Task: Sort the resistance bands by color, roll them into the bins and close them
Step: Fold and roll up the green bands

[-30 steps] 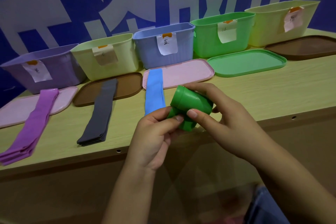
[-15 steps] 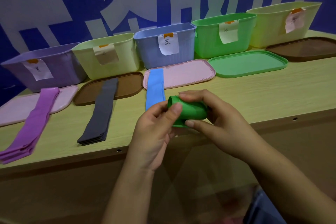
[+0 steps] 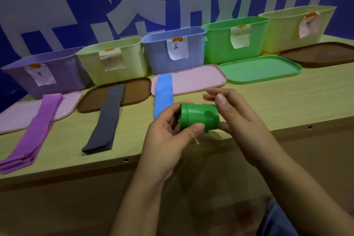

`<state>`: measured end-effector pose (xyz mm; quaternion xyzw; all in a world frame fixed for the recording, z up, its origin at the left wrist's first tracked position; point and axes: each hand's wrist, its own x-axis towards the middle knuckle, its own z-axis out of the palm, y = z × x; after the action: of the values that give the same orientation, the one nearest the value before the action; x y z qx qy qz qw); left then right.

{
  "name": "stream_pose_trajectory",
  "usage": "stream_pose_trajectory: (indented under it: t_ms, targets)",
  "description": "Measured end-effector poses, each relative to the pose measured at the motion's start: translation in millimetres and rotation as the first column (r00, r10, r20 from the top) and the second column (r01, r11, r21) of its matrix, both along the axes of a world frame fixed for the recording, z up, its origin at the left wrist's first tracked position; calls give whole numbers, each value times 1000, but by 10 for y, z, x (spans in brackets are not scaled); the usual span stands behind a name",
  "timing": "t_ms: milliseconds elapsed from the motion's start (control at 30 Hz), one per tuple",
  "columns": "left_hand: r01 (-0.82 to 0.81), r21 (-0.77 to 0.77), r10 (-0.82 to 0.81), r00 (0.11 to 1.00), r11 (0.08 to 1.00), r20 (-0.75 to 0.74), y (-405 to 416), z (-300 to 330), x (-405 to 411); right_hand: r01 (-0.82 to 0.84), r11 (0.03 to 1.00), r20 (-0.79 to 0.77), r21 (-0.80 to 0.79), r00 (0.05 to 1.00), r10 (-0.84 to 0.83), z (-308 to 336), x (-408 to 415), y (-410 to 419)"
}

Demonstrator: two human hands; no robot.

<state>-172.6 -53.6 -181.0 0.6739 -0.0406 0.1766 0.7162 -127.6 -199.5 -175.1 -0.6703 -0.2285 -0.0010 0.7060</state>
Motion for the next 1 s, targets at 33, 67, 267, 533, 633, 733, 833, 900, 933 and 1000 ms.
stream_pose_trajectory:
  t_ms: [33, 67, 267, 533, 633, 733, 833, 900, 933, 1000]
  targets:
    - [15, 28, -15, 1000, 1000, 12, -14, -1, -6, 51, 994, 20, -99, 999, -49, 2, -6, 31]
    - [34, 55, -35, 999, 998, 28, -38, -5, -12, 66, 981, 23, -180, 998, -63, 5, -12, 59]
    - [-98, 337, 44, 986, 936, 164, -148, -78, -37, 188, 967, 102, -175, 980, -172, -23, -2, 127]
    - [-165, 359, 86, 970, 919, 226, -172, -7, -42, 201, 979, 209, 37, 956, -204, -124, -171, 200]
    - [-250, 379, 173, 959, 891, 225, -144, 105, 3, 126, 990, 322, 57, 937, -138, -169, -226, 195]
    - [-209, 392, 150, 973, 896, 176, -86, 172, -4, 62, 998, 420, 31, 905, -69, -183, -251, 165]
    - [-166, 389, 130, 984, 906, 118, -87, 201, -33, 45, 999, 524, -6, 851, -35, -160, -205, 122]
    - [-151, 379, 123, 988, 913, 96, -108, 194, -32, 67, 997, 608, -38, 793, -30, -150, -143, 83]
    - [-163, 381, 130, 985, 910, 110, -121, 187, -29, 77, 996, 623, -46, 781, -32, -141, -127, 74]
    - [-254, 413, 180, 961, 875, 209, -148, 157, -22, 72, 997, 582, -23, 812, -46, -138, -131, 84]
